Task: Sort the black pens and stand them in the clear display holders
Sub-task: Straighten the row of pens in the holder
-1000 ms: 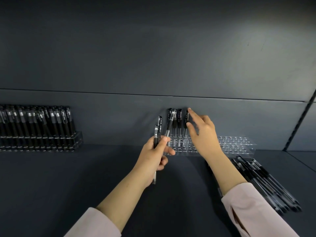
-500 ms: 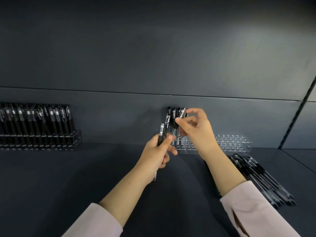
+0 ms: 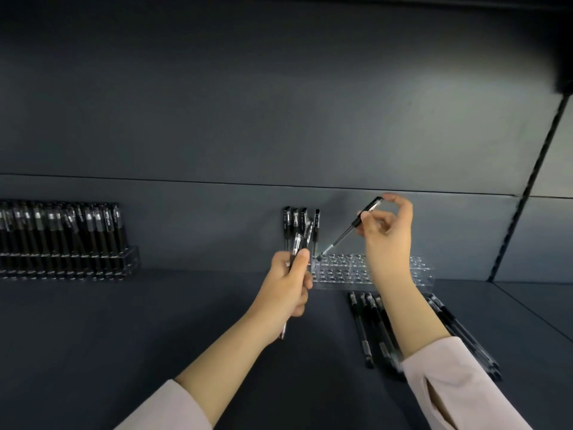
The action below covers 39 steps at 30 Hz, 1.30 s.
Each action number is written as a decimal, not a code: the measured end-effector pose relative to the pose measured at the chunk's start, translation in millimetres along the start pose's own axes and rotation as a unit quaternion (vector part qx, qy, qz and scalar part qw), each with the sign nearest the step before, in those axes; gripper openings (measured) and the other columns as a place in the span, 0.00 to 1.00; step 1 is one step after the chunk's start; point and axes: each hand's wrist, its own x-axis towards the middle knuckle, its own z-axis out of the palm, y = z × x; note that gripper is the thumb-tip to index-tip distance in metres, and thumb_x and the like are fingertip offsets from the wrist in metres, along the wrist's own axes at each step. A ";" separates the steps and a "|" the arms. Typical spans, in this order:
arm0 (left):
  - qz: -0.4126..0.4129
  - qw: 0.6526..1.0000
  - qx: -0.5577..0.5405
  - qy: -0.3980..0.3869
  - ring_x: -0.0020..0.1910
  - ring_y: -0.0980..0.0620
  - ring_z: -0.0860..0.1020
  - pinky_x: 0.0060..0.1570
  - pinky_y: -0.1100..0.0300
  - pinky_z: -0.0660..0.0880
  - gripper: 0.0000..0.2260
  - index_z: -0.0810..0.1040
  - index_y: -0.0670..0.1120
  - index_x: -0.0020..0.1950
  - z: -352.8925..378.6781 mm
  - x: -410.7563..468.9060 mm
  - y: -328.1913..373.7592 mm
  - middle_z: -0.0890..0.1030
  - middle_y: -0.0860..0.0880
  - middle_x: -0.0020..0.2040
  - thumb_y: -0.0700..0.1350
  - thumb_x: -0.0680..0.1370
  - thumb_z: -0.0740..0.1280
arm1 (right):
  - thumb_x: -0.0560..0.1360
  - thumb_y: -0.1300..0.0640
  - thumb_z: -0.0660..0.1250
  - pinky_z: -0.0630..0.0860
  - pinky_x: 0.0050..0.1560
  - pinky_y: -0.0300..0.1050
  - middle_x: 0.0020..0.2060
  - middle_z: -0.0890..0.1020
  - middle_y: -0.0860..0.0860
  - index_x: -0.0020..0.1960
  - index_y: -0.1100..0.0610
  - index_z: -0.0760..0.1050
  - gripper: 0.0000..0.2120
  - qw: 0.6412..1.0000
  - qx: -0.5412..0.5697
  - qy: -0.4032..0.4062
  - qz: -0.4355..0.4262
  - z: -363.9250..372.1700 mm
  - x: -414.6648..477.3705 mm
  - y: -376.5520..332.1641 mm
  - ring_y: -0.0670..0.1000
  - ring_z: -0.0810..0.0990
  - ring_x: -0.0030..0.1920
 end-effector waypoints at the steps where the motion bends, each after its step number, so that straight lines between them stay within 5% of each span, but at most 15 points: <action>1: -0.003 1.000 -0.003 0.008 0.24 0.56 0.60 0.22 0.64 0.57 0.09 0.66 0.48 0.51 3.4 2.2 0.6 0.73 0.53 0.33 0.53 0.83 0.57 | 0.78 0.63 0.63 0.79 0.52 0.44 0.43 0.80 0.50 0.59 0.44 0.65 0.17 1.000 -0.005 0.015 -0.008 -2.5 1.7 0.4 0.54 0.82 0.43; 4: -0.003 0.999 -0.030 0.022 0.24 0.56 0.62 0.21 0.64 0.57 0.04 0.66 0.47 0.52 12.1 9.1 0.4 0.74 0.52 0.34 0.47 0.84 0.56 | 0.79 0.63 0.62 0.73 0.43 0.29 0.48 0.80 0.52 0.62 0.46 0.64 0.17 0.999 -0.026 0.029 -0.034 -8.3 4.4 3.1 0.49 0.80 0.44; 9: 0.019 0.996 -0.037 0.074 0.26 0.57 0.66 0.24 0.64 0.61 0.05 0.70 0.46 0.53 16.7 17.7 -3.5 0.74 0.51 0.36 0.47 0.83 0.58 | 0.79 0.64 0.62 0.73 0.46 0.29 0.49 0.78 0.50 0.62 0.47 0.64 0.17 0.993 -0.068 -0.039 -0.085 -1.6 2.2 11.3 0.41 0.77 0.44; 15: -0.003 0.998 -0.033 0.055 0.23 0.56 0.61 0.22 0.63 0.56 0.07 0.71 0.50 0.51 10.2 18.0 -13.9 0.72 0.53 0.30 0.52 0.83 0.58 | 0.79 0.62 0.62 0.72 0.45 0.30 0.48 0.78 0.48 0.64 0.49 0.65 0.16 0.975 -0.135 -0.113 -0.134 8.5 4.8 23.2 0.43 0.77 0.47; 24: -0.042 0.991 -0.113 0.049 0.21 0.56 0.62 0.20 0.66 0.55 0.05 0.70 0.43 0.55 2.0 24.8 -17.6 0.71 0.51 0.31 0.43 0.83 0.59 | 0.79 0.65 0.61 0.74 0.48 0.34 0.51 0.78 0.46 0.67 0.50 0.67 0.20 0.958 -0.183 -0.171 -0.141 11.2 10.5 40.2 0.43 0.78 0.49; 30: -0.026 0.993 -0.106 0.044 0.22 0.56 0.64 0.21 0.65 0.56 0.04 0.71 0.45 0.54 3.0 23.8 -17.4 0.73 0.50 0.33 0.45 0.83 0.60 | 0.77 0.68 0.60 0.68 0.46 0.27 0.52 0.70 0.49 0.73 0.45 0.64 0.30 0.936 -0.247 -0.208 -0.144 10.3 16.2 53.4 0.48 0.74 0.47; 35: -0.014 0.996 -0.082 0.036 0.24 0.56 0.64 0.22 0.64 0.57 0.08 0.74 0.48 0.57 2.1 21.6 -18.2 0.75 0.50 0.34 0.49 0.83 0.60 | 0.77 0.69 0.60 0.71 0.53 0.36 0.53 0.69 0.50 0.72 0.45 0.66 0.29 0.932 -0.250 -0.229 -0.129 8.6 15.5 55.1 0.50 0.74 0.48; 39: -0.007 0.997 -0.072 0.032 0.23 0.57 0.62 0.21 0.65 0.55 0.09 0.74 0.47 0.58 2.0 21.0 -17.8 0.73 0.52 0.32 0.49 0.83 0.60 | 0.78 0.68 0.60 0.68 0.52 0.29 0.52 0.70 0.50 0.74 0.44 0.64 0.29 0.927 -0.249 -0.250 -0.126 9.3 14.4 57.2 0.48 0.73 0.48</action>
